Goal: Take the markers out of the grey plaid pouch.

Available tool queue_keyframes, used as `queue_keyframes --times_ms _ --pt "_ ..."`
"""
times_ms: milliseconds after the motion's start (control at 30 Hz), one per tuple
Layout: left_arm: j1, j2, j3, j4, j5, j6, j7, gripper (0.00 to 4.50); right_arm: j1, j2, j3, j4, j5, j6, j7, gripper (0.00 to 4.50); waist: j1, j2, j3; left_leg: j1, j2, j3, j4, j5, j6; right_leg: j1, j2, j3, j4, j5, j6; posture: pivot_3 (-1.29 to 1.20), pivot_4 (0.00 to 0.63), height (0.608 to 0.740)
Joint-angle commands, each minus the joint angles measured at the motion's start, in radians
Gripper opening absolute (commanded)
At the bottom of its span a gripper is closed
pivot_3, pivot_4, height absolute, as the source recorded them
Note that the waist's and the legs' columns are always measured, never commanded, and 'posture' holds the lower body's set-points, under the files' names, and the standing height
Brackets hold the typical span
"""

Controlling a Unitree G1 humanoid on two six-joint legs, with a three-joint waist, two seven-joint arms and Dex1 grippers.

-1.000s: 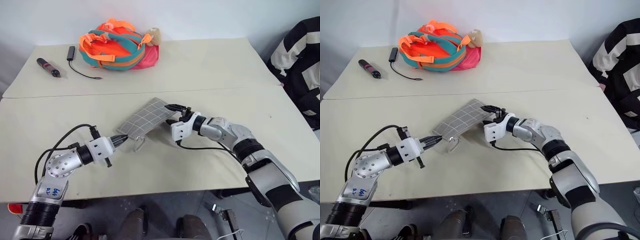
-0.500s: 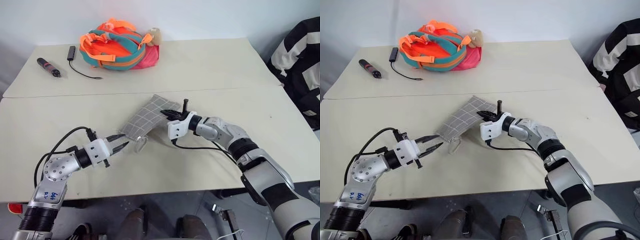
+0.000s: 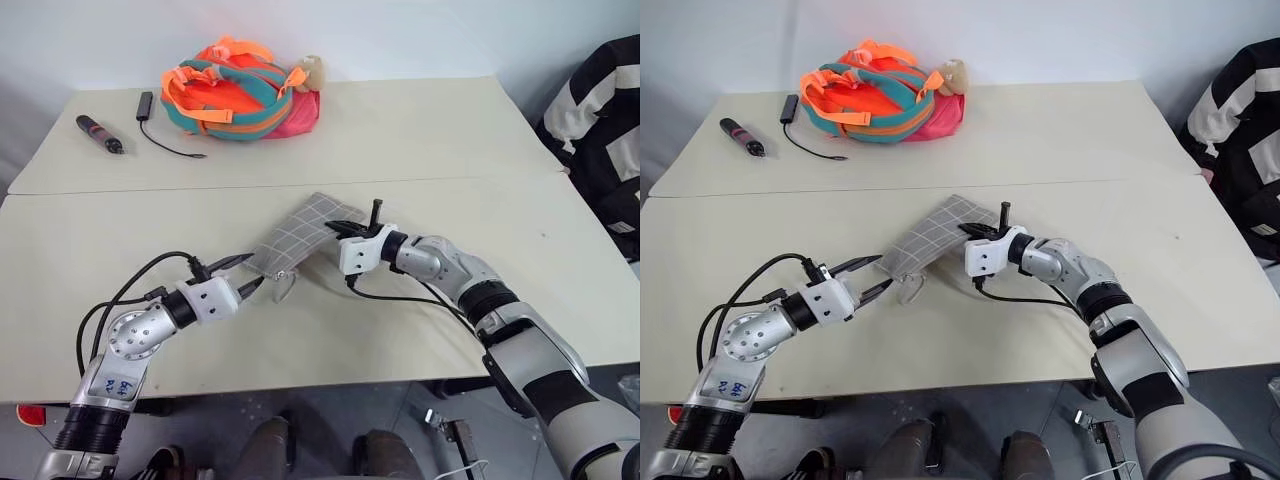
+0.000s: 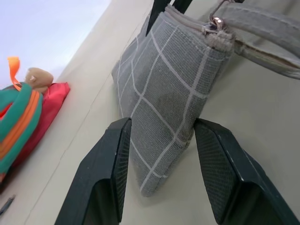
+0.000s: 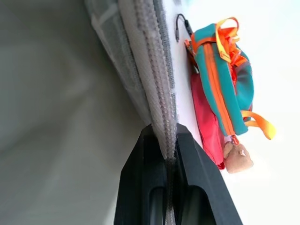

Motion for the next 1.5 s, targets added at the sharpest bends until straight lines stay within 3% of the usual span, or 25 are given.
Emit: queue_keyframes --times_ms 33,167,567,833,1067,1300,1333,1500 --pt "-0.038 -0.022 -0.004 0.003 -0.006 -0.005 0.024 2.23 0.000 0.020 -0.024 -0.058 0.050 0.000 0.033 0.00 0.000 0.000 0.000 0.000 0.000 0.000 0.000 0.000 0.000 0.000 0.000 0.000 0.000 0.000 0.000 0.00 0.150 0.740" --pt "-0.025 0.019 -0.037 0.011 0.079 -0.064 0.016 2.23 0.005 0.025 -0.039 -0.072 0.083 0.017 0.059 0.00 -0.003 0.000 0.000 0.000 0.000 0.000 0.000 0.000 0.000 0.000 0.000 0.000 0.001 0.000 0.000 0.00 0.150 0.740" --pt "-0.021 0.049 0.010 0.011 0.009 -0.065 0.007 2.23 0.026 0.023 -0.059 -0.111 0.112 0.042 0.101 0.00 0.000 0.000 0.000 0.000 0.000 0.000 0.000 0.000 0.000 0.000 0.000 0.000 0.001 0.000 0.000 0.00 0.150 0.740" --pt "-0.054 -0.012 -0.035 0.021 0.017 -0.043 0.013 2.23 0.038 0.024 -0.064 -0.129 0.118 0.054 0.112 0.00 0.000 0.000 0.000 0.000 -0.001 0.000 0.001 0.000 0.000 0.000 -0.001 0.000 0.002 0.000 0.000 0.00 0.150 0.740" --pt "-0.045 -0.008 -0.032 0.027 0.025 -0.037 0.020 0.05 0.042 0.020 -0.066 -0.135 0.121 0.058 0.115 0.00 -0.001 0.000 0.000 0.000 0.000 0.000 0.001 0.000 0.000 0.000 0.000 0.000 0.002 0.000 0.000 0.00 0.150 0.740" --pt "-0.037 -0.003 -0.026 0.019 0.023 -0.035 0.022 0.02 0.038 0.013 -0.066 -0.126 0.118 0.055 0.108 0.00 0.000 0.000 0.000 0.000 0.000 0.000 0.001 0.000 0.000 0.000 0.000 0.000 0.002 0.000 0.000 0.00 0.150 0.740" --pt "-0.036 -0.002 -0.026 0.017 0.028 -0.036 0.026 0.02 0.050 0.025 -0.087 -0.127 0.187 0.064 0.173 0.00 0.000 0.000 0.000 0.000 0.000 0.000 0.001 0.000 0.000 0.000 0.000 0.000 0.002 0.000 0.000 0.00 0.150 0.740" --pt "-0.036 0.002 -0.032 0.007 0.093 -0.042 0.065 0.00 0.103 0.044 -0.172 -0.203 0.421 0.184 0.384 1.51 0.000 0.000 0.000 0.000 0.000 0.000 0.001 0.000 0.000 0.000 0.000 -0.001 0.002 0.000 0.000 0.00 0.150 0.740"
